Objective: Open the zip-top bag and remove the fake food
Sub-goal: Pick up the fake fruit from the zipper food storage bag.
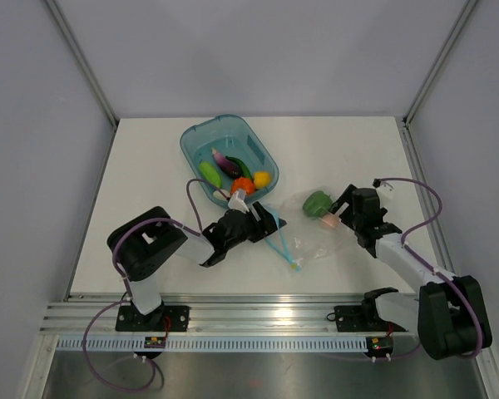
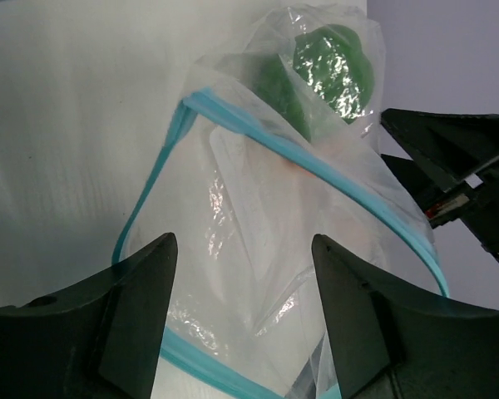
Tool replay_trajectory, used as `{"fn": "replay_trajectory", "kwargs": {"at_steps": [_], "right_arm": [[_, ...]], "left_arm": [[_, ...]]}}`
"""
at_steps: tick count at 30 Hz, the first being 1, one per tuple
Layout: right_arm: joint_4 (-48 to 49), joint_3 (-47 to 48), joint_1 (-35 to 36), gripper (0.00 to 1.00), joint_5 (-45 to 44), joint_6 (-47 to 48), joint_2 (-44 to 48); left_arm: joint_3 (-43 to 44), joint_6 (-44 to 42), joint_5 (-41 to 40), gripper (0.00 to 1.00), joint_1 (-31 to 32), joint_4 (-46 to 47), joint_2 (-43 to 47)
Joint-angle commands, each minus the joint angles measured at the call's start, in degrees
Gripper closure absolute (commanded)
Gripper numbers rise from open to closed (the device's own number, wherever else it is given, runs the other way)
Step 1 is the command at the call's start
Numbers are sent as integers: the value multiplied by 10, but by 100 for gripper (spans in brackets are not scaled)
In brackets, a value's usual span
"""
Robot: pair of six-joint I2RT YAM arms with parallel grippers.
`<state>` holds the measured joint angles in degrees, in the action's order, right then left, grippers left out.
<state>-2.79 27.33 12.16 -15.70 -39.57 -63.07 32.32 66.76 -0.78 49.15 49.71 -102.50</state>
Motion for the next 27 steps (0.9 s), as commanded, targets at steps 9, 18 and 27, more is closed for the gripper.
{"fn": "replay_trajectory", "kwargs": {"at_steps": [9,18,27], "right_arm": [[21,60,0,14,42,1,-94],[36,57,0,23,103,-12,-99],[43,49,-1,31,132,-21,-101]], "left_arm": [[42,6,3,23,17,65,-31],[86,-9,-13,25,44,38,-60],[111,-4,-15,39,50,36,-100]]}}
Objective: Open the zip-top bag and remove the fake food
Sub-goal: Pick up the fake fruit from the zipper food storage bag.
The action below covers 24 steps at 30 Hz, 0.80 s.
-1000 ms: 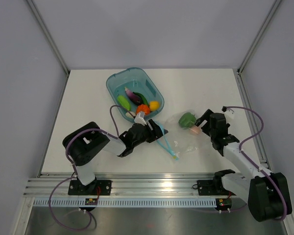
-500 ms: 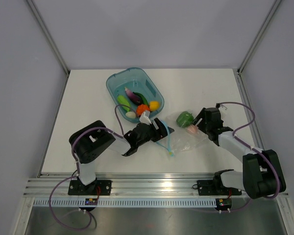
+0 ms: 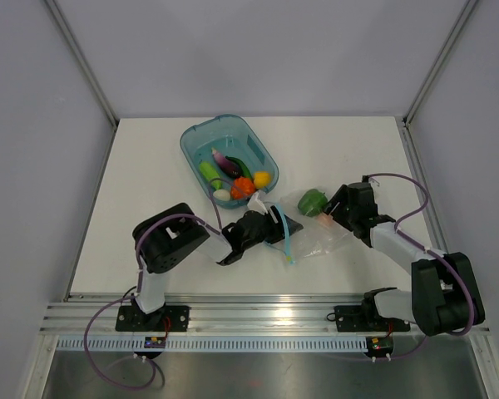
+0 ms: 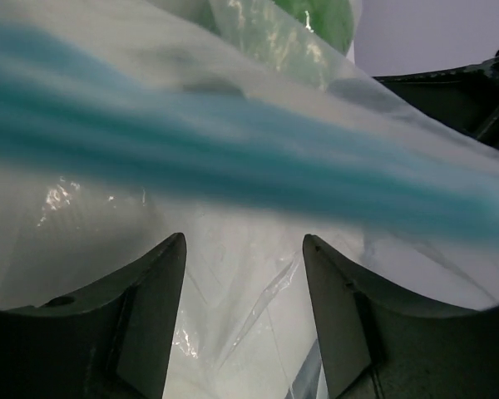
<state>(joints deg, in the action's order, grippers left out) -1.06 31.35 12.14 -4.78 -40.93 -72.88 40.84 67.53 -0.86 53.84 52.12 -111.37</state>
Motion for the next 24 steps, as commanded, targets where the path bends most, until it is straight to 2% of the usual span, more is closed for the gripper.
{"fn": "replay_trajectory", "kwargs": {"at_steps": [1,10,11,15,24], "right_arm": [[26,11,-1,32,23,-7,-7],[35,16,-1,49,34,-2,-25],[34,14,-1,56,35,-4,-23],[47,6,-1,70,44,-8,-14],[54,27,-1,84,78,2,-71]], "left_arm": [[28,-13,-16,39,4,9,-13],[33,-5,-9,39,6,25,-38],[34,-3,-8,39,6,26,-41],[42,1,-3,39,6,27,-52],[36,3,-5,40,6,38,-53]]}}
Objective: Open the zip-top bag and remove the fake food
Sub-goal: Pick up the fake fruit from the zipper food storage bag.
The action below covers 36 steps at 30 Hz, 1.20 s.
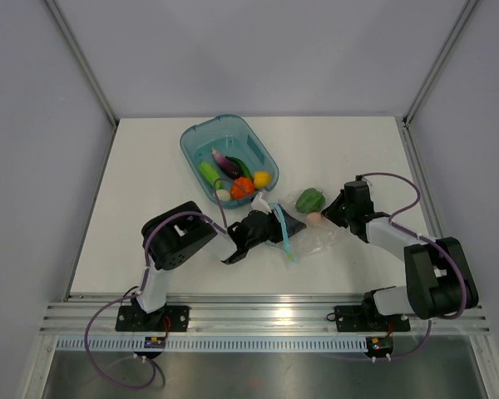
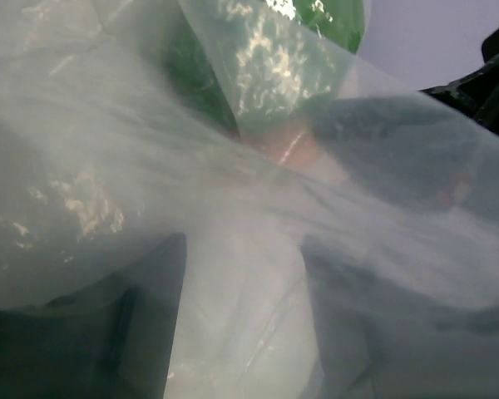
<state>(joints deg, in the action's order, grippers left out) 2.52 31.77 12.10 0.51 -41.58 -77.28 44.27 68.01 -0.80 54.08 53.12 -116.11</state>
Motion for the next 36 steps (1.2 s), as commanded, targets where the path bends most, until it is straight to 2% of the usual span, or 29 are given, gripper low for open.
{"fn": "replay_trajectory", "kwargs": {"at_steps": [1,6,7,16,17,20,21,24,28,36], "right_arm": [[13,27,0,85,26,10,-41],[6,27,-1,91,10,15,-37],[-5,27,-1,99,1,14,-32],[-39,29,5,100,-29,25,-13],[-42,29,5,89,-35,24,-8],[-48,24,5,77,-53,23,21],[-49,22,5,67,-58,23,30],[-51,13,6,48,-65,30,63],[-59,7,6,46,-70,40,97],[-44,2,25,50,-55,56,115]], "left_arm": [[-2,-1,-8,40,3,34,-5],[-30,4,-16,44,3,71,0],[-30,3,-15,44,3,71,0],[-20,5,-10,47,3,68,-10],[-19,5,-9,46,3,70,-10],[-19,5,-8,46,3,69,-10],[-20,5,-8,46,3,68,-9],[-21,4,-8,46,3,66,-4],[-22,4,-7,47,3,64,2],[-20,3,-8,47,4,57,5]]}}
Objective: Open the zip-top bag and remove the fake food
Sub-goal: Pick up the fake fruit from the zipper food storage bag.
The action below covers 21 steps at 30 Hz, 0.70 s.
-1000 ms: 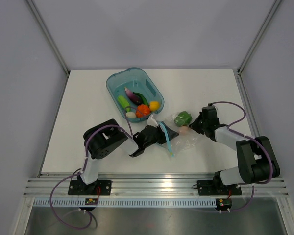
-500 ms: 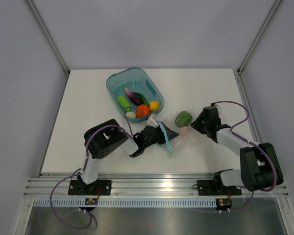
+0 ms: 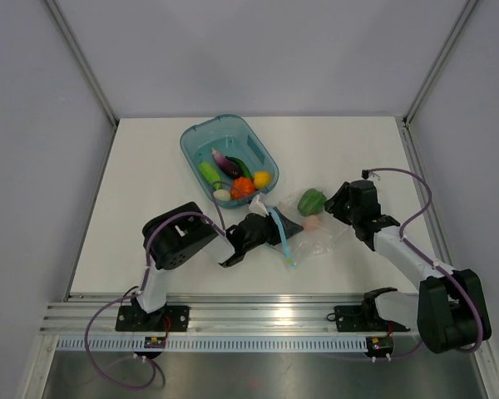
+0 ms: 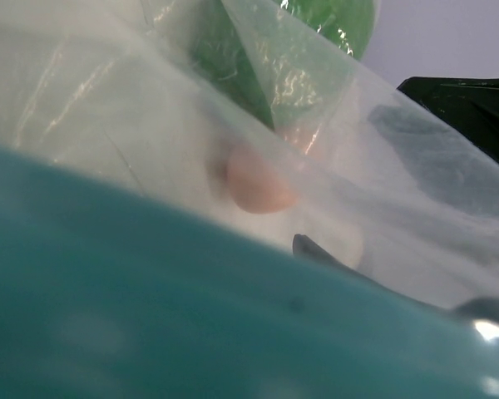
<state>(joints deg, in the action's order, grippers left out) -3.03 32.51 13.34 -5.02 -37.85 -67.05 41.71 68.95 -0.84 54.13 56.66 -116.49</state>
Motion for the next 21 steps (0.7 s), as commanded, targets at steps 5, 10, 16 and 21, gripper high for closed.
{"fn": "replay_trajectory", "kwargs": {"at_steps": [5,10,16,21], "right_arm": [[17,1,28,51,4,22,-2],[23,10,33,53,17,17,-41],[52,17,37,56,47,10,-97],[59,32,45,57,75,12,-137]], "left_arm": [[9,-7,-7,46,5,21,6],[14,-4,-10,43,8,16,3],[21,-2,-14,36,9,13,0],[25,0,-19,33,9,8,-3]]}}
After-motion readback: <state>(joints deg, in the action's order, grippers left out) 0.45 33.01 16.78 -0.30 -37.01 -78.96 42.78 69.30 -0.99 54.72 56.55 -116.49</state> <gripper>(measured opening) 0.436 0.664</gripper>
